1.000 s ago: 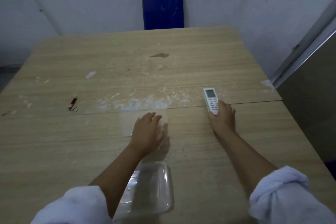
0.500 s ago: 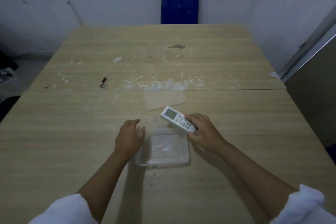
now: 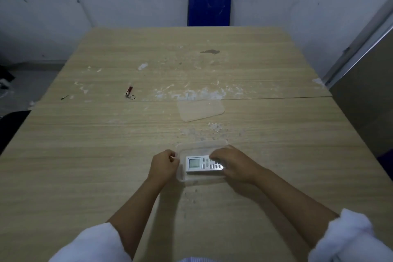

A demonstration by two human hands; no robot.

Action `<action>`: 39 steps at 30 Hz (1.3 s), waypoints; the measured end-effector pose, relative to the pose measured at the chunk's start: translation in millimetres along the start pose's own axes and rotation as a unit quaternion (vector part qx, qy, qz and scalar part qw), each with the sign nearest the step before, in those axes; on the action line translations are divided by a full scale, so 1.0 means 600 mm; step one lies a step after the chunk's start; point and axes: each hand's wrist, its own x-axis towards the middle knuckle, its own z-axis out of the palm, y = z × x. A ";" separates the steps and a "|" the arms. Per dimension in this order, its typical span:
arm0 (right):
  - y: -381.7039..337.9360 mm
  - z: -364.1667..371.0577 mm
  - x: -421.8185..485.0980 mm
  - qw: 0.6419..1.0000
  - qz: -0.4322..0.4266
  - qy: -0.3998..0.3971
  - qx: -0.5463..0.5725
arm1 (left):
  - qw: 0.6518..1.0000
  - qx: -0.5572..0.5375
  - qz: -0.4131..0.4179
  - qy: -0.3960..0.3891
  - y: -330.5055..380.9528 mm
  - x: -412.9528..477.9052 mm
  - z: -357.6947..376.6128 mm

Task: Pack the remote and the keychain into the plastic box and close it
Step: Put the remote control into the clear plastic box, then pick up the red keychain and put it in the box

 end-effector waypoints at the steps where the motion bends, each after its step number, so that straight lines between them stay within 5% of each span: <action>1: -0.003 0.001 0.004 1.000 0.008 -0.011 -0.003 | 1.000 -0.002 0.002 -0.002 -0.001 0.001 0.000; 14: -0.040 -0.008 0.035 0.990 0.069 -0.114 -0.042 | 0.996 -0.079 0.003 -0.043 -0.019 0.018 -0.001; 21: -0.065 -0.020 0.073 0.993 0.103 0.065 0.005 | 0.996 -0.069 0.015 -0.045 -0.032 0.049 -0.033; 25: -0.085 -0.006 0.143 0.988 0.111 0.102 0.014 | 0.999 -0.019 0.031 -0.018 -0.053 0.108 -0.084; 39: -0.107 0.071 0.354 0.982 0.142 -0.104 -0.072 | 0.993 0.023 0.054 0.100 -0.106 0.387 -0.228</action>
